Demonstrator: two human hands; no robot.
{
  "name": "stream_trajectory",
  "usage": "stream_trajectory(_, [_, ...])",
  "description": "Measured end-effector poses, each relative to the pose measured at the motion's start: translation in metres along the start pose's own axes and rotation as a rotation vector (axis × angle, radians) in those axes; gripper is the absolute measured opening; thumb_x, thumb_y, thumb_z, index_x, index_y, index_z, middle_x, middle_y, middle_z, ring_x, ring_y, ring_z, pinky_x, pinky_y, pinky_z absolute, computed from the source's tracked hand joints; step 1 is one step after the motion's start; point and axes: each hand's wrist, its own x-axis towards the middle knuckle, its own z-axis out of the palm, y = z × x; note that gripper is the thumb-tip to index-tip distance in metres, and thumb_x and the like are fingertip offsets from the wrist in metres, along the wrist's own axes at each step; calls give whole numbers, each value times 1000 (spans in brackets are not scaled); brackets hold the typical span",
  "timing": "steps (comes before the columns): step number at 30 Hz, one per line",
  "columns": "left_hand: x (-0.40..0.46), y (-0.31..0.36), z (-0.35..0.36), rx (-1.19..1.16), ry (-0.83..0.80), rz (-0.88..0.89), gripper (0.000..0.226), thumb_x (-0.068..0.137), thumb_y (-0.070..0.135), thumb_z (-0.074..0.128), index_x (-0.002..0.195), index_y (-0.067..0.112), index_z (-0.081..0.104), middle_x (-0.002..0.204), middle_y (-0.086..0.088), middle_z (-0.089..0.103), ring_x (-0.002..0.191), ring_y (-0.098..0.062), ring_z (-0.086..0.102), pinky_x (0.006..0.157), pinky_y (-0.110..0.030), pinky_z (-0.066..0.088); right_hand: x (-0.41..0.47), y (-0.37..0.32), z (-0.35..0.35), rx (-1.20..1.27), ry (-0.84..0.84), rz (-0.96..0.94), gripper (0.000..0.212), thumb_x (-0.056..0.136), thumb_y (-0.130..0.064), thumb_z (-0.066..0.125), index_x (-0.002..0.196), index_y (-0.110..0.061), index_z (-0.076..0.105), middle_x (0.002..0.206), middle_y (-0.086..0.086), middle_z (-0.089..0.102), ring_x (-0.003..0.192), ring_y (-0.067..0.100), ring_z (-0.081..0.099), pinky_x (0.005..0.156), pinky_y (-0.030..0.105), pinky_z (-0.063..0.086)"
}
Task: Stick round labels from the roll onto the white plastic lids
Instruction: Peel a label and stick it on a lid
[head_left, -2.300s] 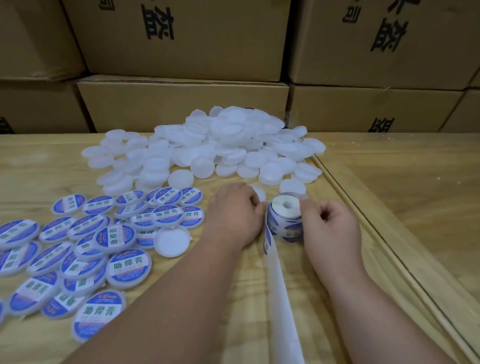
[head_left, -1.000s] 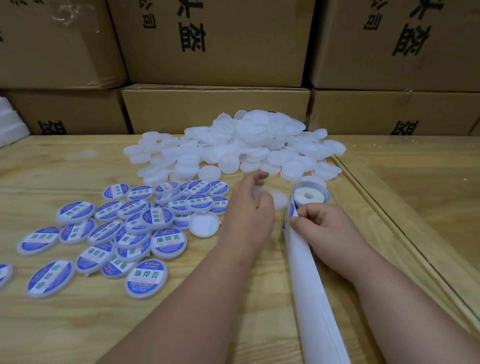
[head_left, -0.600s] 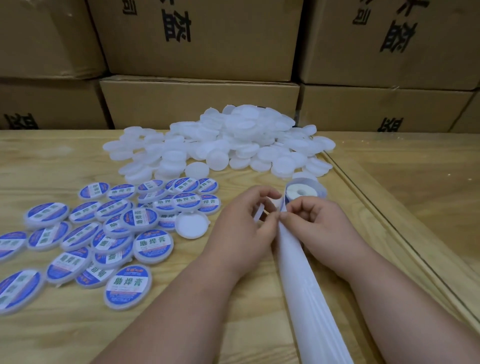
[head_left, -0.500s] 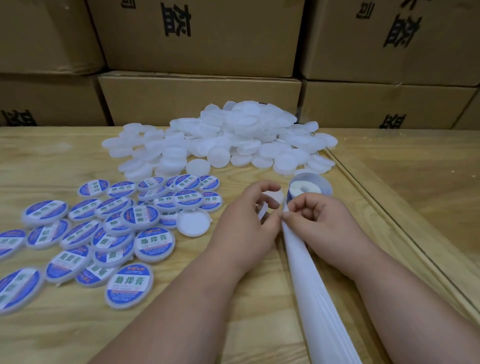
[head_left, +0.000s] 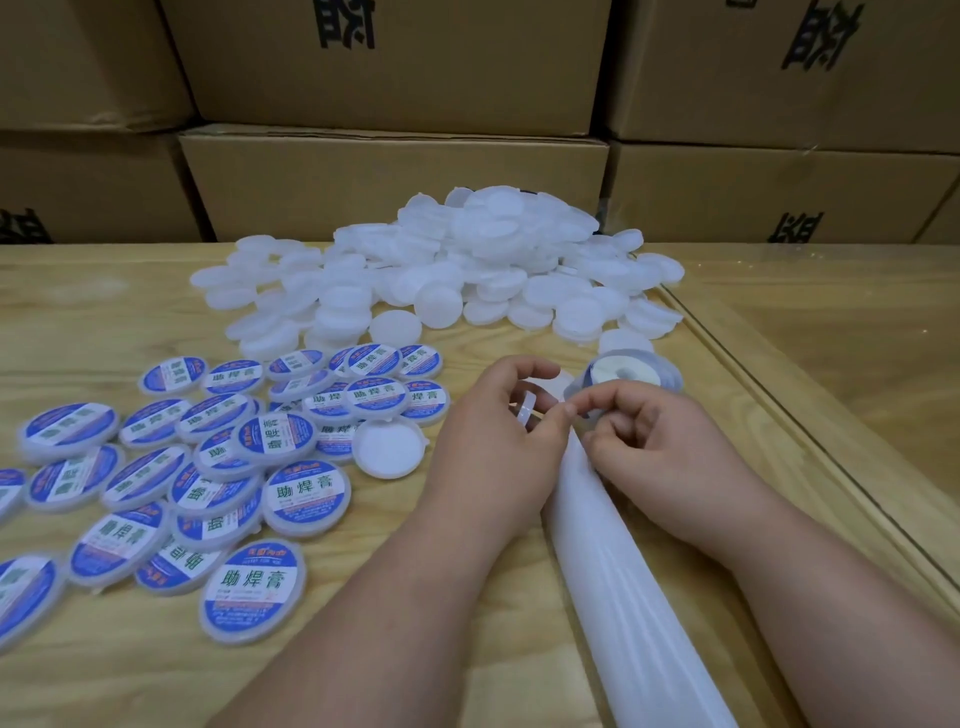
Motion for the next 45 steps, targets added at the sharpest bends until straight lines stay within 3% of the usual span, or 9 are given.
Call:
stream_trajectory(3, [0,0,0,-25,-7,-20,19,89,29,71,100,43,62,86,26,66,71,4,61,58,-9,41,-1,-3,6,73,30,0,13,83,-26,64,92,-25,74,60,-3,60,54,13,52,54,27,44])
stream_trajectory(8, [-1,0,-1,-29,-27,-48,20,89,25,65,100,42,66,92,27,66,81,3,64,68,-15,52,-4,-9,8,10,29,-21,26,87,-47,64,86,-22,74,65,-3,69,57,8,58,55,20,46])
stream_trajectory(17, [0,-1,-2,-15,-6,-62,15,91,28,68,97,42,68,94,35,63,84,9,62,65,-9,47,1,-6,0,157,-99,47,12,91,-16,75,103,-18,71,74,1,66,67,15,57,61,24,47])
stream_trajectory(21, [1,-2,-1,-14,17,-45,15,91,25,68,95,39,69,90,29,67,86,13,60,65,-3,43,1,-9,5,124,-80,90,21,77,-29,78,94,-19,72,82,13,70,73,19,57,70,38,48])
stream_trajectory(25, [0,-2,0,9,-15,-40,15,89,25,69,94,39,68,92,31,65,84,12,60,64,-3,42,0,-12,11,-9,-47,103,20,77,-31,64,90,-18,72,85,16,71,67,15,56,65,37,46])
stream_trajectory(30, [1,-3,0,20,3,-37,13,90,25,69,94,37,69,94,27,68,88,13,60,66,-2,42,1,-7,12,-42,31,92,10,89,-21,67,82,-15,67,61,-3,61,55,10,48,53,26,40])
stream_trajectory(40, [-1,0,0,35,-13,-32,17,90,23,68,90,40,67,89,27,67,82,12,59,62,-2,40,3,-5,5,49,-2,115,11,87,-2,62,82,-10,66,57,-5,51,52,9,39,48,15,34])
stream_trajectory(42, [-1,0,1,25,-6,-30,15,90,24,68,92,39,67,89,24,67,80,13,60,60,-2,40,2,-8,7,48,19,119,5,80,-9,62,83,-10,67,54,-7,48,48,7,36,44,13,32])
stream_trajectory(45, [-1,1,1,5,-11,-37,12,89,26,69,94,37,67,89,31,66,76,11,61,59,-2,41,0,-10,9,14,26,116,24,69,-21,56,88,-13,70,59,-1,49,49,8,34,43,14,30])
